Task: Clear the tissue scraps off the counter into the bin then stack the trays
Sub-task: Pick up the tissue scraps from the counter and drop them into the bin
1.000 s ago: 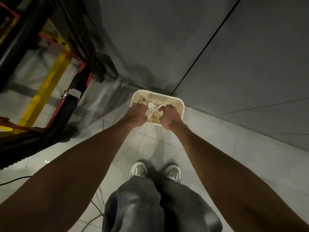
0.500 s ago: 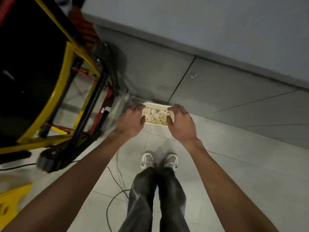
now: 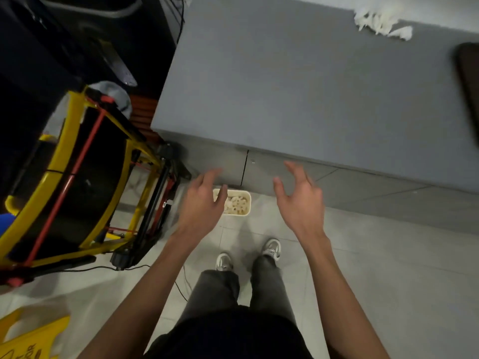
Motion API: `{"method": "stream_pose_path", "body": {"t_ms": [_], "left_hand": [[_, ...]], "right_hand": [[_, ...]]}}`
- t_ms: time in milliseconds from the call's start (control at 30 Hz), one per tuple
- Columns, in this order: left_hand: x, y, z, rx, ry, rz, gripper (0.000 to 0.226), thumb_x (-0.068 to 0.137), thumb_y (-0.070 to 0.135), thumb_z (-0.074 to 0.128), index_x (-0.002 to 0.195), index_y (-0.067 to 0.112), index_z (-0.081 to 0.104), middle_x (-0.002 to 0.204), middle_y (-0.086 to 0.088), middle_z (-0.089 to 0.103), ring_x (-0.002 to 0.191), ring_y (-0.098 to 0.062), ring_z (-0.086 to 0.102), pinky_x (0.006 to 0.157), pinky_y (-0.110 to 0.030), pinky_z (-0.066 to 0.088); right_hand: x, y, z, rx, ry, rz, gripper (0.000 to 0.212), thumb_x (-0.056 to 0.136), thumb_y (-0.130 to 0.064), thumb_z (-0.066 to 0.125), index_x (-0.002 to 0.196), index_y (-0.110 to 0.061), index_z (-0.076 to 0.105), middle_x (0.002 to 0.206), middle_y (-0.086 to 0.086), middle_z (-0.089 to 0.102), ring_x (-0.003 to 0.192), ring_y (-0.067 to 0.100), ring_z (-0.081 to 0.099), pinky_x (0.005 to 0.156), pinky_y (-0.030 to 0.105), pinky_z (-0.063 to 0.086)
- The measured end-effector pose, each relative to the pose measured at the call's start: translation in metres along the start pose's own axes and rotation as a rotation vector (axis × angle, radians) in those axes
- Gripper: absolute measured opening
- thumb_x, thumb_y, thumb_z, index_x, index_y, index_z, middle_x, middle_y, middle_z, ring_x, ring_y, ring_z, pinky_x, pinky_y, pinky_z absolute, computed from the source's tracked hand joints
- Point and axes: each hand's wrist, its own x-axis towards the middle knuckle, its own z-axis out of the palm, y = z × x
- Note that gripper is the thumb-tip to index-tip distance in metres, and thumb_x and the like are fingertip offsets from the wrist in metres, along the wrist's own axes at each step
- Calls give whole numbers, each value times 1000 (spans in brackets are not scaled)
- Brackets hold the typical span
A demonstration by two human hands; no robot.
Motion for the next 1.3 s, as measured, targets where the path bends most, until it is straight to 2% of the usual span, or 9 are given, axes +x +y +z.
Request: {"method": "stream_pose_path", "body": {"t_ms": [100,267,533,767,833,933,1033,1167,1300], "left_hand": [[27,35,-1,-29,24,55,39,102,29,62,139,20,54,127,-3,65,101,-16,66,89,-36,59],[101,100,18,-70,17,122,39,103,31,59,140,21,56,137,1,64,124,-15,61,104,-25,45],[254,197,96,-57,47,143,31,98,18,65,128,12,63,126,-8,70,118,-29,66,102,-30,42],[364,222,179,4,-105,59,37,97,22,64,133,10,60,131,-17,65,111,-43,66,96,-44,53],[384,215,197,61,-168,21,51,96,34,58,140,9,56,142,-18,57,126,-44,58,107,-47,48],[395,200,219,200,-228,40,71,96,52,53,158,22,37,169,-4,25,158,-35,17,125,-60,18],[390,193,227,248,-218,30,75,99,61,49,163,41,16,173,15,1,161,-19,-7,126,-54,0],[393,193,227,313,-229,21,77,97,72,39,161,51,2,170,25,-13,158,-13,-18,126,-53,-10],[397,197,225,322,-256,0,78,96,76,36,159,55,-4,166,28,-23,156,-15,-27,124,-54,-17]], "right_hand": [[20,8,-35,54,66,18,47,101,-49,60,145,-32,52,136,-6,68,124,21,65,100,34,51],[77,41,-86,62,150,37,46,100,-49,63,141,-28,56,137,-11,68,124,19,66,102,33,51],[229,120,-137,45,171,63,38,96,-50,65,130,-34,60,128,-9,73,118,22,70,98,36,56],[374,171,-163,14,121,67,34,96,-37,68,128,-28,64,124,3,74,115,32,68,95,39,54],[418,186,-169,3,112,70,34,96,-32,67,129,-22,63,125,8,72,113,36,68,95,41,54],[487,205,-176,-29,94,110,38,96,-22,65,133,-15,59,129,19,63,107,44,66,94,45,53],[548,222,-178,-42,82,125,40,96,-14,58,137,-15,57,140,19,51,112,46,62,101,46,52],[594,249,-168,-158,30,114,38,101,-10,53,138,-10,62,147,19,51,127,42,56,112,40,43],[584,270,-148,-202,41,163,24,97,-2,55,111,5,74,121,26,67,112,41,63,101,33,46]]}}
